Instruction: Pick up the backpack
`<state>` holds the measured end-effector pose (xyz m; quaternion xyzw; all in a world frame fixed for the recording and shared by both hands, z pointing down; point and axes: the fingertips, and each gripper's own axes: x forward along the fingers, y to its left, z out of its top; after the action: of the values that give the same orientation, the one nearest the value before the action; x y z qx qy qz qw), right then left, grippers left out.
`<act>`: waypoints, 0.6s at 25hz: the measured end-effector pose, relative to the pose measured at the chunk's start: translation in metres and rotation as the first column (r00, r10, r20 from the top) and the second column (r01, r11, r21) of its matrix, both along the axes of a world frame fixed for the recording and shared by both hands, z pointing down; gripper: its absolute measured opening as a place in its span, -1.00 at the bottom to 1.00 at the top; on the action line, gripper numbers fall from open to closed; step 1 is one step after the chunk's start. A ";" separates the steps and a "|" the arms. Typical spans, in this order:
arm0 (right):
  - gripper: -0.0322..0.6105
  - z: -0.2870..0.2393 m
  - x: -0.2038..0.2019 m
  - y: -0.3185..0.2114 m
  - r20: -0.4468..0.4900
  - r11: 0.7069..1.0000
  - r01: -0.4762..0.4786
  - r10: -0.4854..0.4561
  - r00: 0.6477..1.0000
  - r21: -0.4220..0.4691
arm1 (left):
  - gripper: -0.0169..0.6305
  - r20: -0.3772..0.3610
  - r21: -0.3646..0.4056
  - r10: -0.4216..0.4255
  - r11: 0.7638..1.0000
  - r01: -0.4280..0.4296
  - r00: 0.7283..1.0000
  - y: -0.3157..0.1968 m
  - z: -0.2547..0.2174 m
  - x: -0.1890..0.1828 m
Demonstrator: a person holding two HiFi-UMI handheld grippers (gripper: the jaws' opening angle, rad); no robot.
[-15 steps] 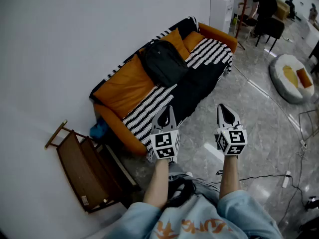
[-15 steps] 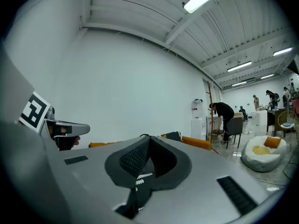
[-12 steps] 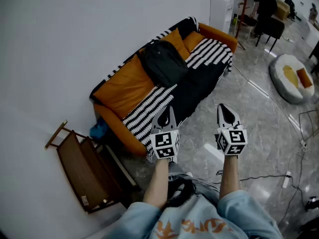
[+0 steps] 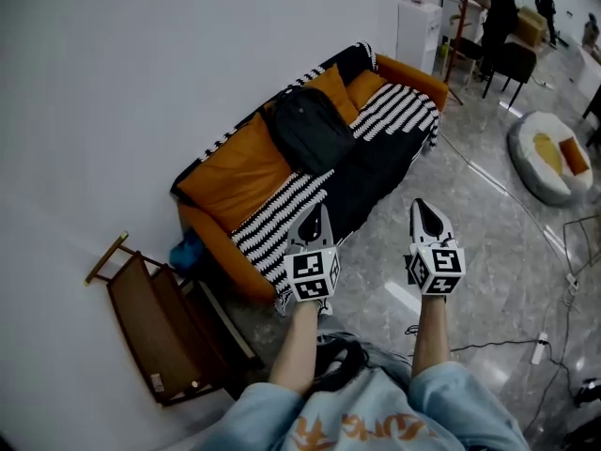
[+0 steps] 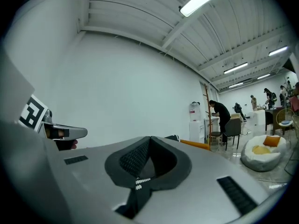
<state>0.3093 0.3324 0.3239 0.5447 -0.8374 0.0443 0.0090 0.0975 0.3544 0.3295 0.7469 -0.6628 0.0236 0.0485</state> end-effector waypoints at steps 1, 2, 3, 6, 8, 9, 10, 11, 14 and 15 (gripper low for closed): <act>-0.91 -0.001 0.002 -0.001 0.004 1.000 -0.003 0.003 1.000 0.003 | -0.91 0.000 0.001 -0.001 1.000 0.001 1.000 -0.001 -0.001 0.000; -0.91 -0.003 0.005 -0.002 0.007 1.000 -0.007 0.007 1.000 0.006 | -0.91 -0.001 0.003 -0.002 1.000 0.002 1.000 -0.002 -0.002 0.000; -0.91 -0.004 0.008 -0.003 0.009 1.000 -0.012 0.012 1.000 0.008 | -0.91 -0.002 0.005 -0.004 1.000 0.004 1.000 -0.004 -0.003 0.000; -0.91 -0.008 0.017 -0.008 0.021 1.000 -0.023 0.023 1.000 0.012 | -0.91 -0.007 0.013 -0.007 1.000 0.007 1.000 -0.008 -0.007 0.002; -0.91 -0.010 0.022 -0.008 0.029 1.000 -0.025 0.025 0.999 0.014 | -0.91 -0.010 0.017 -0.006 1.000 0.007 1.000 -0.010 -0.010 0.004; -0.91 -0.010 0.024 -0.009 0.034 1.000 -0.027 0.026 0.999 0.015 | -0.91 -0.009 0.018 -0.005 1.000 0.005 1.000 -0.011 -0.011 0.006; -0.91 -0.010 0.025 -0.011 0.040 0.999 -0.028 0.028 0.999 0.015 | -0.91 -0.006 0.020 -0.002 1.000 0.002 1.000 -0.013 -0.012 0.007; -0.91 -0.010 0.027 -0.012 0.045 0.999 -0.029 0.028 0.999 0.015 | -0.91 -0.003 0.020 0.000 1.000 0.000 1.000 -0.016 -0.012 0.008; -0.91 -0.008 0.026 -0.016 0.056 1.000 -0.026 0.025 0.998 0.015 | -0.91 0.000 0.020 -0.001 1.000 0.001 1.000 -0.021 -0.012 0.004; -0.91 -0.007 0.026 -0.018 0.058 0.999 -0.029 0.028 0.998 0.016 | -0.91 0.000 0.020 -0.003 1.000 0.003 1.000 -0.023 -0.011 0.002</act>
<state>0.3350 0.3146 0.3165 0.5552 -0.8298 0.0533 -0.0202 0.0995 0.3312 0.3187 0.7464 -0.6640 0.0170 0.0413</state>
